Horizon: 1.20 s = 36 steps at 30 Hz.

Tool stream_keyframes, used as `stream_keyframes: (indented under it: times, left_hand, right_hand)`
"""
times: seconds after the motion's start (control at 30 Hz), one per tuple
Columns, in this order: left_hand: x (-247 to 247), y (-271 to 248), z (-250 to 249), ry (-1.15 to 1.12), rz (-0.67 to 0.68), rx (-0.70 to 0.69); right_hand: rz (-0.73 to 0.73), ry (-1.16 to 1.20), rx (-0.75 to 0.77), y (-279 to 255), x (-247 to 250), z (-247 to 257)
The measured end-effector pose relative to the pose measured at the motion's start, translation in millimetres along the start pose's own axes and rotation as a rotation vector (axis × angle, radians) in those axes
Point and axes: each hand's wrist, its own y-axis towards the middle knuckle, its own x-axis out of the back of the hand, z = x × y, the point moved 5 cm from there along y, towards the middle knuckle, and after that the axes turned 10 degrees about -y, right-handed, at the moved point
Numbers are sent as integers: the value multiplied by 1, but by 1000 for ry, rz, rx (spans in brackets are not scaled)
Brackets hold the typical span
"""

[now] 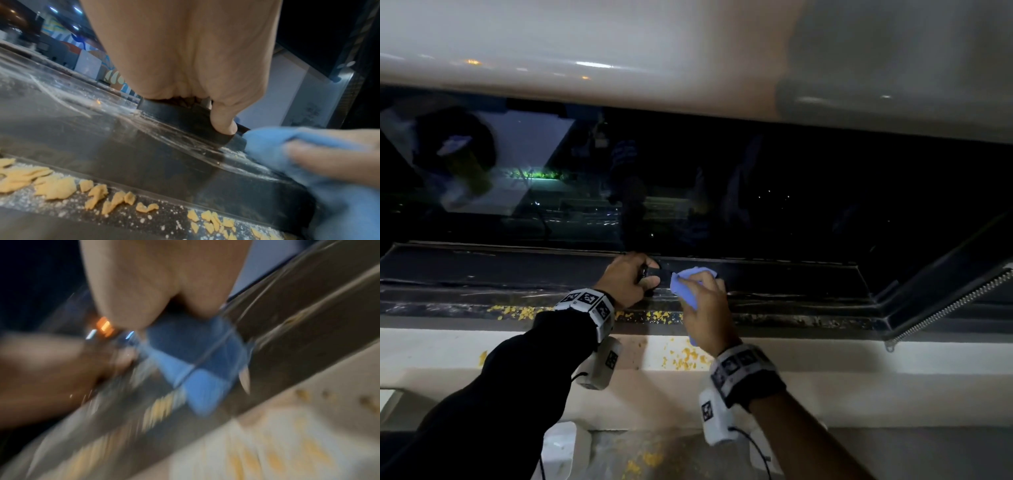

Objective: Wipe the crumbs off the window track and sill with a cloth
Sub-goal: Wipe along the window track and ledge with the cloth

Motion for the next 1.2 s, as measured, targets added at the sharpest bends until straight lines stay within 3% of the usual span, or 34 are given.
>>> stream_keyframes:
  times: [0.03, 0.1, 0.2, 0.27, 0.33, 0.47, 0.6, 0.67, 0.7, 0.77, 0.83, 0.87, 0.93, 1.0, 1.07, 1.2]
  left_hand:
    - [-1, -1, 2, -5, 0, -1]
    - [-1, -1, 1, -11, -6, -9]
    - [-1, 0, 2, -14, -10, -21]
    - [-1, 1, 2, -14, -4, -24]
    - [-2, 2, 1, -4, -6, -24]
    - [-4, 1, -2, 13, -21, -23]
    - [-2, 4, 2, 17, -8, -41]
    - [-2, 4, 3, 5, -3, -37]
    - [-2, 3, 4, -12, -6, -40]
    - [-4, 2, 7, -18, -10, -49]
    - [-6, 3, 10, 0, -8, -39]
    - [-7, 3, 10, 7, -9, -35]
    - [-6, 4, 8, 28, -18, -39]
    - [-6, 5, 7, 33, -20, -45]
    - [-5, 5, 10, 25, -4, -44]
    - [-4, 6, 11, 12, 29, -49]
  right_hand:
    - [-9, 91, 7, 1, 12, -8]
    - [-57, 147, -146, -2, 49, -55]
    - [-297, -162, -323, -21, 110, -149]
    - [-317, -437, -399, -32, 129, -190]
    - [-300, -510, -442, -39, 122, -203]
    - [-239, -418, -411, -25, 62, -120]
    - [-36, -109, -49, -3, 2, -16]
    - [15, 151, 9, -1, 13, -12]
    - [4, 244, -45, -2, 25, -29]
    - [-126, 175, -209, -8, 63, -81]
    - [-311, -119, -367, -18, 100, -143]
    - [-337, -287, -456, -22, 112, -168]
    - [-196, -494, -588, -21, 111, -201]
    - [-94, -524, -662, -17, 91, -192]
    - [-102, -518, -541, -13, 62, -147]
    - [-20, -196, -26, -9, 19, -46]
